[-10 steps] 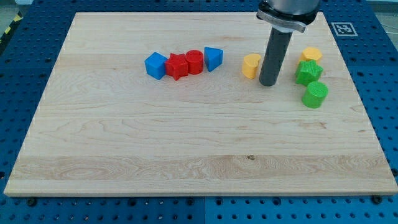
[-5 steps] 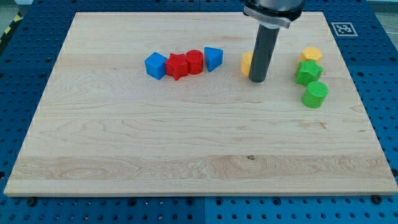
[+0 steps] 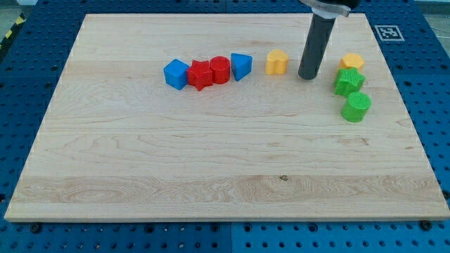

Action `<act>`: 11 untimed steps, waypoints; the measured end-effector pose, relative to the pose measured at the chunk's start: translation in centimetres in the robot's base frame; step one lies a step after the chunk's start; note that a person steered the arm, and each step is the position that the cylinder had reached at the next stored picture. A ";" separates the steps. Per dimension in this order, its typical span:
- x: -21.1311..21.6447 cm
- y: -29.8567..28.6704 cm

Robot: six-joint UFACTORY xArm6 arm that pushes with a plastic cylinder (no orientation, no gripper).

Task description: Slide heart into blue triangle

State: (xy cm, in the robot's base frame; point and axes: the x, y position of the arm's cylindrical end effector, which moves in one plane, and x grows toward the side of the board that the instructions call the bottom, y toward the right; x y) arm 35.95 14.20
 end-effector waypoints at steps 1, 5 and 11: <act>-1.5 -1.6; -1.5 -1.6; -4.5 -0.3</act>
